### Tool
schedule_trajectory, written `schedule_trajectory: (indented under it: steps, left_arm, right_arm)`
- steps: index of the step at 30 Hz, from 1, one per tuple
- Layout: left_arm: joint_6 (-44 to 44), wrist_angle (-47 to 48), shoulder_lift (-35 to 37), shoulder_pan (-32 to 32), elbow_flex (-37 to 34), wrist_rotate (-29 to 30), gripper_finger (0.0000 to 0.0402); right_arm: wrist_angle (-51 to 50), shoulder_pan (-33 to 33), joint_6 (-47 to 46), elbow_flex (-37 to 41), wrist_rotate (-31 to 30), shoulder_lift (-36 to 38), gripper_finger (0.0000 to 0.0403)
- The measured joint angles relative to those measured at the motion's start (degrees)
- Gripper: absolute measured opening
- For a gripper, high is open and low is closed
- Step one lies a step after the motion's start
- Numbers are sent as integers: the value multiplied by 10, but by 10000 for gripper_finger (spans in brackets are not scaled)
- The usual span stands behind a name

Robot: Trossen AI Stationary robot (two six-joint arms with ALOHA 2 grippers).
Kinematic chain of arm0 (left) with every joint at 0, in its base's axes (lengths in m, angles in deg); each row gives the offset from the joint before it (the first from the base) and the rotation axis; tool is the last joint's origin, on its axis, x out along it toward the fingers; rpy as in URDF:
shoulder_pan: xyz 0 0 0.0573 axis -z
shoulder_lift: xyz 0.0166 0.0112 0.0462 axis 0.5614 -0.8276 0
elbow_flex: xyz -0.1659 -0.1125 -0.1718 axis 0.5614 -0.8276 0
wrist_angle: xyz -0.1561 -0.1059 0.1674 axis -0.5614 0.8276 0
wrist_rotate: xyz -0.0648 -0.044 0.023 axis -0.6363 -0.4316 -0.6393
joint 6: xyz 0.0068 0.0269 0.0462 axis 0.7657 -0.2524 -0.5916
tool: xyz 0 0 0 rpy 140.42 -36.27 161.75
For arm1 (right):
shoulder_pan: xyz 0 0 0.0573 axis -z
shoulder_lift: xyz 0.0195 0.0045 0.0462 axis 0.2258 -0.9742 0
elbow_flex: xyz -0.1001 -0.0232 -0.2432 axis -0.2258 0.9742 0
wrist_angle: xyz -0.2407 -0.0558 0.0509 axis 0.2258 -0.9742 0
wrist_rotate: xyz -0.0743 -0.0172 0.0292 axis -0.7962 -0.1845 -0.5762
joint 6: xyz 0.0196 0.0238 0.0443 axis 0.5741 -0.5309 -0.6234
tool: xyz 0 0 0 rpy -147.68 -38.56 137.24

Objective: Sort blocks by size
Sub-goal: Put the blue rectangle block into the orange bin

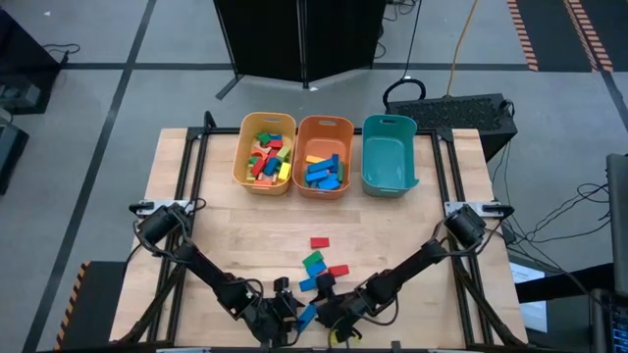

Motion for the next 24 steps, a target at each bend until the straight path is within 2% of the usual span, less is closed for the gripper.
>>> schedule_trajectory:
  steps: [3,10,14,20,24]
  left_arm:
    - [0,8,1,-3,1,0,206]
    - [-17,14,1,-13,1,1,206]
    - [-17,14,1,-16,1,1,206]
    - [-18,38,19,-15,-1,4,206]
    - [-17,62,56,-8,-2,26,206]
  right_arm:
    - [-1,13,4,1,26,-1,226]
    - [-4,52,1,1,131,-1,226]
    - [-4,56,-10,1,131,-1,203]
    - [-4,55,-15,1,127,-1,122]
    - [-3,53,-35,1,109,-1,114]
